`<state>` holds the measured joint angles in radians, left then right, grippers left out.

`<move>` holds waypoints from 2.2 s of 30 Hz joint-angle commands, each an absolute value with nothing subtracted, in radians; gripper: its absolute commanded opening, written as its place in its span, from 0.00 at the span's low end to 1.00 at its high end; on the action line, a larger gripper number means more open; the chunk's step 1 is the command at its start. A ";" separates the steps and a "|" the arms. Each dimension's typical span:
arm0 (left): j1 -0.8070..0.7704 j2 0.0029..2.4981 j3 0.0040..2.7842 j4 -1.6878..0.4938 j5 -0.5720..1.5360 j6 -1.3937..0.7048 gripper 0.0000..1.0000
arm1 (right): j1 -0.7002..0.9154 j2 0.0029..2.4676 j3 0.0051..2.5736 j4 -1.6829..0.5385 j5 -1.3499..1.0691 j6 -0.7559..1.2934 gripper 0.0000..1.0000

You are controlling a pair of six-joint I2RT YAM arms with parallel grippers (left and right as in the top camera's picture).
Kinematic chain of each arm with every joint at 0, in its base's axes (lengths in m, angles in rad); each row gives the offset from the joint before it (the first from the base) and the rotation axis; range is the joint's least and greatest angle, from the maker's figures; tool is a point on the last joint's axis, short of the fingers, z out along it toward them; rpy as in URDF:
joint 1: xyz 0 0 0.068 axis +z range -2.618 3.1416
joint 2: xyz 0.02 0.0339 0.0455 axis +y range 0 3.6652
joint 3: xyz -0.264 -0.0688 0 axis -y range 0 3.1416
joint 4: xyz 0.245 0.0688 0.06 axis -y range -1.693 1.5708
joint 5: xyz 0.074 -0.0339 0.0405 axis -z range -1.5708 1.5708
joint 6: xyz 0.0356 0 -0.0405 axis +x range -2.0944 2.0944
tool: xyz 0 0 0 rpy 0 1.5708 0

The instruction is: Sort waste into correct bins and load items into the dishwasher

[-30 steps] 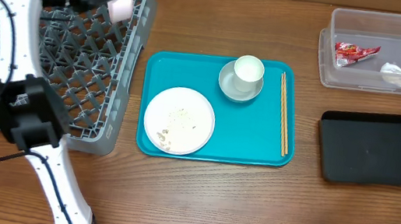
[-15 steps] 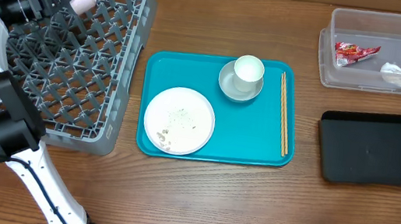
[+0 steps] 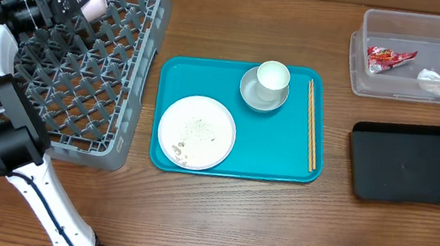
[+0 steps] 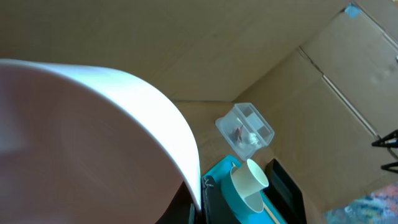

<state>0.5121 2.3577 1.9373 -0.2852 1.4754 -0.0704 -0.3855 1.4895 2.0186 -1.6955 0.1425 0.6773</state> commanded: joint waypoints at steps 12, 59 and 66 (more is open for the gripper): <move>0.553 2.452 1.934 -0.142 1.456 -0.300 0.20 | -0.389 1.477 2.015 -1.693 0.157 0.678 0.99; 0.331 2.106 1.934 -0.737 0.355 0.141 0.04 | -0.389 1.477 2.015 -1.693 0.157 0.678 1.00; 0.260 2.106 1.930 -0.751 0.138 0.188 0.04 | -0.389 1.477 2.015 -1.693 0.157 0.678 1.00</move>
